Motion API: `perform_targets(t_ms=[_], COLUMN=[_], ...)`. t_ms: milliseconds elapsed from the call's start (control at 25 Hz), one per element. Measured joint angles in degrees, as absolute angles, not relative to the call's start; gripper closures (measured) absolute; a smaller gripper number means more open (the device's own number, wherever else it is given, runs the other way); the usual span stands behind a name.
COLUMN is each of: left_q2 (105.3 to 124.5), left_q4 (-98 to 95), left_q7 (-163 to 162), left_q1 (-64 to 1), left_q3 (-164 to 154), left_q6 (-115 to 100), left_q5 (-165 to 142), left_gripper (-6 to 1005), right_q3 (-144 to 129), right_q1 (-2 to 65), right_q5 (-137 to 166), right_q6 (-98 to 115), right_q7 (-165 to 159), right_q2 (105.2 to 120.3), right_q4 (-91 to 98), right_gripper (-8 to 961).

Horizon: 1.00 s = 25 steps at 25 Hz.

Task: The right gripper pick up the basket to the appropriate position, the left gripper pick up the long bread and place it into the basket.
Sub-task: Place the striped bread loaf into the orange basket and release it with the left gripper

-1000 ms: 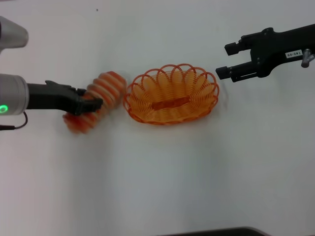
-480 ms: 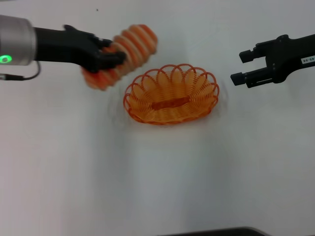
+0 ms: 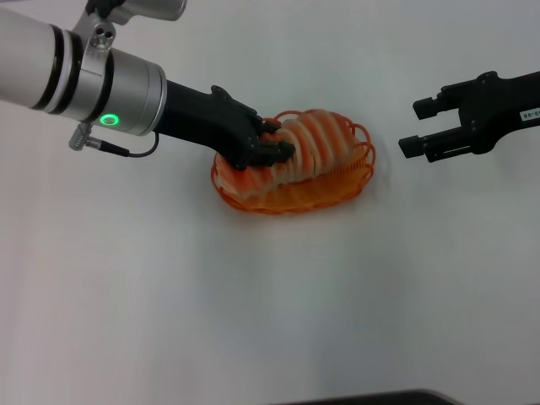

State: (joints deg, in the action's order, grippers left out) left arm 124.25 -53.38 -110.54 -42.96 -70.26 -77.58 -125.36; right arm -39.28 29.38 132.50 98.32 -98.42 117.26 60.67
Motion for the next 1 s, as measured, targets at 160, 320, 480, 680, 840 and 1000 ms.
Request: perform_targets(t_ms=[160,320,480,680,840,1000], left_q2=[123.97,124.11,124.09,124.03,124.01,123.82], left_q4=[-49.91,-49.6,-49.76,-50.46,-52.62,-56.79], left_q7=[-111.24,-113.12,-112.7,-112.36,-112.35,-112.14], left_q1=[-44.62,-44.62,-43.82,-42.62,-40.44,-36.31], left_q3=[-69.77,-69.1,-68.96,-68.71,-67.31,-63.26], left_q6=[-77.08,-76.21,-75.75,-75.87,-76.81,-80.35], left_q5=[-124.98,-124.52,-122.27,-121.32,-120.11,-117.85], left_gripper=[678,697,726,531,241,124], right_q3=[-39.28,-39.52,-39.78,-39.81,-39.8,-39.61], right_q1=[29.26,29.25,29.26,29.26,29.32,29.58], right_q5=[132.5,132.47,132.45,132.45,132.44,132.37], right_q6=[98.61,98.62,98.69,98.7,98.79,99.17], right_q7=[-98.43,-98.47,-98.72,-98.96,-98.97,-98.97], right_q2=[117.26,117.35,117.51,117.53,117.65,117.68], right_q4=[60.66,60.66,60.69,60.55,60.48,60.46], right_gripper=[196,195,195,195,195,195])
